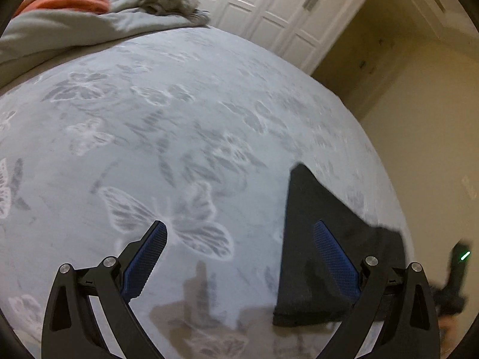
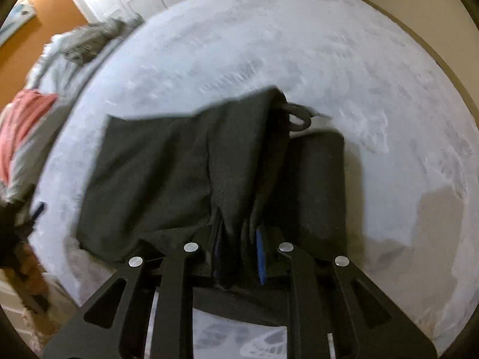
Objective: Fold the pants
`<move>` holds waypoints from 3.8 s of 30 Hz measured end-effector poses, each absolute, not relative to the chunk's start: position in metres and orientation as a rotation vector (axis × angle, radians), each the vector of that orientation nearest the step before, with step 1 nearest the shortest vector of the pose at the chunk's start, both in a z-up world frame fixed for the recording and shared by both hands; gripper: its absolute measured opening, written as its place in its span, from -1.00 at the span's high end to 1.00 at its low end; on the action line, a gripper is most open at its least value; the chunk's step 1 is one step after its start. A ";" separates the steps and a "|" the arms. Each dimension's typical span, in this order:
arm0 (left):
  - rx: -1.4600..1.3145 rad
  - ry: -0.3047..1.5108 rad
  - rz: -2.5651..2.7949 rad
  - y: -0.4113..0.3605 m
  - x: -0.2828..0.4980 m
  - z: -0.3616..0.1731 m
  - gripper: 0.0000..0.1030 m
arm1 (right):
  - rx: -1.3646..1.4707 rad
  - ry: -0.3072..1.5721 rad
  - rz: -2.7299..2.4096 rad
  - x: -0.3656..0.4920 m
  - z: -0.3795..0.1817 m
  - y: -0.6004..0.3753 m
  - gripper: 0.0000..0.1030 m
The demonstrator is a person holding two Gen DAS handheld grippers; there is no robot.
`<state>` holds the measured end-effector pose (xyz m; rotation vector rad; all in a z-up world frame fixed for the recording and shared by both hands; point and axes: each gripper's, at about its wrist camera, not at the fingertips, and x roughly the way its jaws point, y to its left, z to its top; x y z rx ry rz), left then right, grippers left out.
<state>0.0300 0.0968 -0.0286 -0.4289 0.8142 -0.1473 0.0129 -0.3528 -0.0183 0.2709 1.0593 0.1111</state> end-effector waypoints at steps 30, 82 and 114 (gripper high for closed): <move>-0.281 0.945 -0.379 0.006 0.019 -0.064 -0.89 | 0.150 0.711 0.203 0.001 0.051 -0.375 1.00; -0.331 0.949 -0.366 0.017 0.029 -0.064 -0.89 | 0.163 1.036 -0.012 0.042 -0.015 -0.394 0.46; -0.452 0.982 -0.507 0.010 0.044 -0.078 0.67 | 0.449 1.132 0.112 -0.007 -0.047 -0.389 0.45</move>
